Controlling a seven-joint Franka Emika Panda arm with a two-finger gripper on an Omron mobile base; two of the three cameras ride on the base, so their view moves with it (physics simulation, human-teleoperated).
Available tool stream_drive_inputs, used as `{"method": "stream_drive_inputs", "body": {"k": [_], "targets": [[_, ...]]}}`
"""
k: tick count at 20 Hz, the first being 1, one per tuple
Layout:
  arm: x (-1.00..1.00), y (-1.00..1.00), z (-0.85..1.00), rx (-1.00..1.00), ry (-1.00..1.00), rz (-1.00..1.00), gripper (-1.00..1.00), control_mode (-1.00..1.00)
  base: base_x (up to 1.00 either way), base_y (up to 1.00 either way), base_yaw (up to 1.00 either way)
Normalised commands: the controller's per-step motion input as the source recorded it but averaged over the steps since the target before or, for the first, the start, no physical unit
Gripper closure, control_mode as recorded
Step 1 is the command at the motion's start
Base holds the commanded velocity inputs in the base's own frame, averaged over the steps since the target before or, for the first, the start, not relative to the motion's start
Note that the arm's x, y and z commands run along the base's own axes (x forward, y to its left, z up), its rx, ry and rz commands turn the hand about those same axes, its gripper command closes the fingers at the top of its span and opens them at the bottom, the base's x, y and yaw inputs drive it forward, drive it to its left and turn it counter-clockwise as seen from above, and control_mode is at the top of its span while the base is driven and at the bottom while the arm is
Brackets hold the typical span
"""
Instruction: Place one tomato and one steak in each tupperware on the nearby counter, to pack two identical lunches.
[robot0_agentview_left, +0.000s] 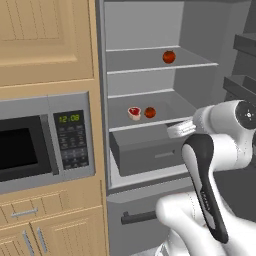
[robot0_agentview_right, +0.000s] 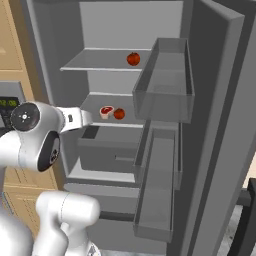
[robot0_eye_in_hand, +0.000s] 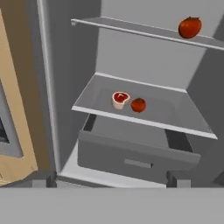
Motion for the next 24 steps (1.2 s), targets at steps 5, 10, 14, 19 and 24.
{"method": "stream_drive_inputs", "body": {"k": [5, 10, 14, 19, 24], "targets": [[0.15, -0.13, -0.01, 0.09, 0.02, 0.02, -1.0, -1.0, 0.0, 0.0, 0.0], [0.34, 0.0, -0.11, 0.0, 0.0, 0.02, -1.0, -1.0, 0.0, 0.0, 0.0], [0.36, 0.01, -0.24, 0.0, 0.0, 0.0, -1.0, -1.0, 0.0, 0.0, 0.0], [0.38, 0.0, -0.34, 0.0, 0.04, 0.0, -1.0, -1.0, 0.0, 0.0, 0.0], [0.37, 0.06, -0.28, 0.0, 0.07, 0.0, -1.0, -1.0, 0.0, 0.0, 0.0]]}}
